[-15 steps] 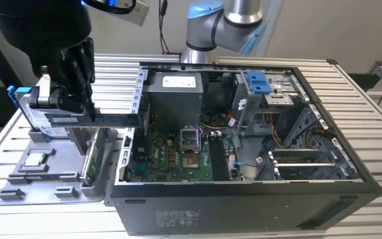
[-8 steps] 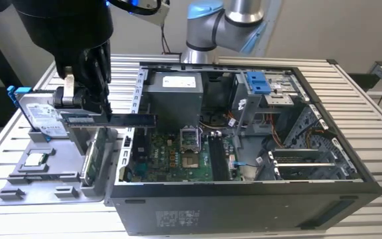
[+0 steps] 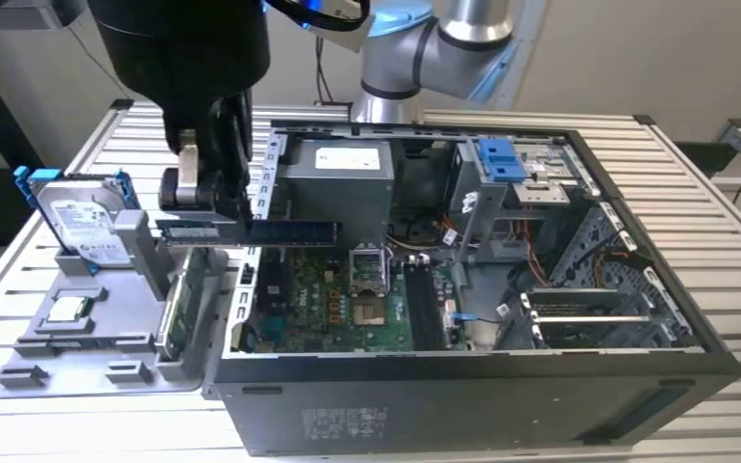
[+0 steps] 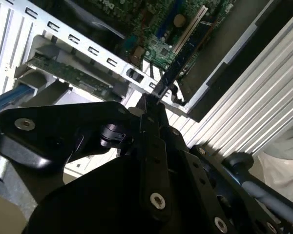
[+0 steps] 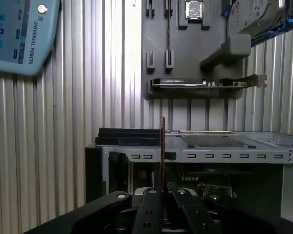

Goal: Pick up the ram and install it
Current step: 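Pick up the ram and move it above insertion slot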

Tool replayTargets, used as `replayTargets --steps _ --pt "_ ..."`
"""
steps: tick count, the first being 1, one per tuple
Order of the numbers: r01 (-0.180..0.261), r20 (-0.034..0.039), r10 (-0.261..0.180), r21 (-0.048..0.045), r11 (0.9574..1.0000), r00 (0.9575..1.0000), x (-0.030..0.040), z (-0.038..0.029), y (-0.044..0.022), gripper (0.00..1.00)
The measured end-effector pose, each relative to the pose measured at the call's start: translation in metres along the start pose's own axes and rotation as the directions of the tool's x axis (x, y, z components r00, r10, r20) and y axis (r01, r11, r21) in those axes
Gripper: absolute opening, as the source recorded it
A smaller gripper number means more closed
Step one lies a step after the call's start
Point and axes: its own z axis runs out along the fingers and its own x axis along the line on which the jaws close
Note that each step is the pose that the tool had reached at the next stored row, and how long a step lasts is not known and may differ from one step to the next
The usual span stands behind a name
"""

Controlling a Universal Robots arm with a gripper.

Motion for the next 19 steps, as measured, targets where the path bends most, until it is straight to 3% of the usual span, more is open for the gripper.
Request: replayTargets --steps 19 --pt "0.000 -0.0001 0.000 -0.0001 1.0000 1.0000 -0.0004 -0.0004 -0.0597 0.14"
